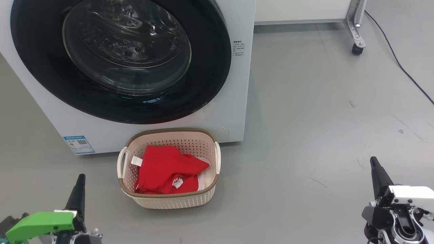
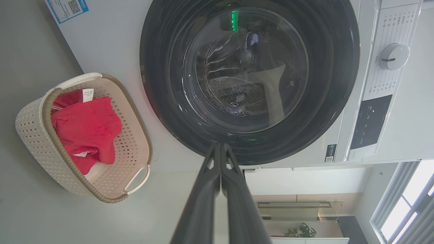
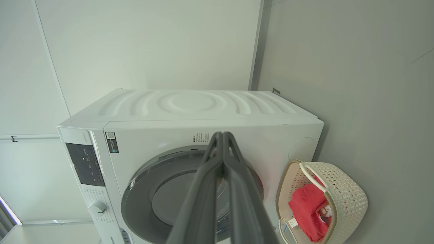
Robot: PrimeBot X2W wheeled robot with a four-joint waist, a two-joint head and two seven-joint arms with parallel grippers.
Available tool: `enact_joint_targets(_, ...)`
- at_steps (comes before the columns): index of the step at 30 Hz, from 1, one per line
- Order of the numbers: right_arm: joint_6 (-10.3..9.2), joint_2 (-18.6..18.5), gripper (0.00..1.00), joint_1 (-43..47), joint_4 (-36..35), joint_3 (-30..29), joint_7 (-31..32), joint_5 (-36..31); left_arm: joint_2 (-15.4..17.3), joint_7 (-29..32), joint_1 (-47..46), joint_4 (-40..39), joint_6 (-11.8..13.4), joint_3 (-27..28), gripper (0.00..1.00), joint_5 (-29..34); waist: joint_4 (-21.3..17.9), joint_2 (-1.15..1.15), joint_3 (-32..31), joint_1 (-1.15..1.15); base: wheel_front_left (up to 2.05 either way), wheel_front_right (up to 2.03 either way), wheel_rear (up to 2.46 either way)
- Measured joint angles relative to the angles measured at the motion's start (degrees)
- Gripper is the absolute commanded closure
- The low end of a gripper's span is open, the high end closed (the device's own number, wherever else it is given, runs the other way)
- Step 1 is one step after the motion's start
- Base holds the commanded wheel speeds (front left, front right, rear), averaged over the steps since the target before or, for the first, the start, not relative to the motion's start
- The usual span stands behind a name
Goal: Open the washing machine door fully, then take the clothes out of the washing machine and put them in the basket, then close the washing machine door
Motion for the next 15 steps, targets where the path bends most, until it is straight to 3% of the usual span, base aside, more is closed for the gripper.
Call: enact_joint_targets(15,0.00,0.0,1.00,0.0,0.0,-0.1,0.0,-0.2,-0.1,0.2,0.0,0.0,0.0,0.1,1.00,0.0,0.0,0.00,0.0,0.00,0.00,0.00,0.00)
